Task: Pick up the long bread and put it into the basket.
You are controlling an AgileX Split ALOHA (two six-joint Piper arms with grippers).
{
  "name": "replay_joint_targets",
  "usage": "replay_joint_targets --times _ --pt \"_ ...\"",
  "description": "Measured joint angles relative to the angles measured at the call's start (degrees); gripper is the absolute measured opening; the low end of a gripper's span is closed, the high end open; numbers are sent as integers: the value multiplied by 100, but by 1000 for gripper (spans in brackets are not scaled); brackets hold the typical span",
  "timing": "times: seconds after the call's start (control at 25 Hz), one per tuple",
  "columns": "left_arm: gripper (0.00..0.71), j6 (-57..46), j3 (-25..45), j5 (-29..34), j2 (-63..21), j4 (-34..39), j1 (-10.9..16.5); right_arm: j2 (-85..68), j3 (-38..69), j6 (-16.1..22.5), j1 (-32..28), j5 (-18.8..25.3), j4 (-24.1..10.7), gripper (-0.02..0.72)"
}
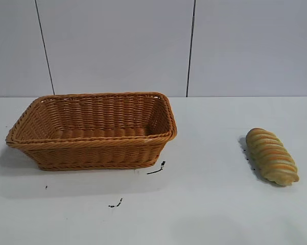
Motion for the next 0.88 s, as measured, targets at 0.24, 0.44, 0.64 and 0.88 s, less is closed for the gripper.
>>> replay_joint_targets --times 0.24,0.44,0.64,0.88 --pt "696 0 0 0 0 0 0 0 0 0 0 0 0 638" --pt "696 0 0 0 0 0 0 0 0 0 0 0 0 638" --pt "696 0 0 0 0 0 0 382 -161 0 0 5 21 673" --pt "696 0 0 0 0 0 0 2100 -797 0 0 -14 66 683"
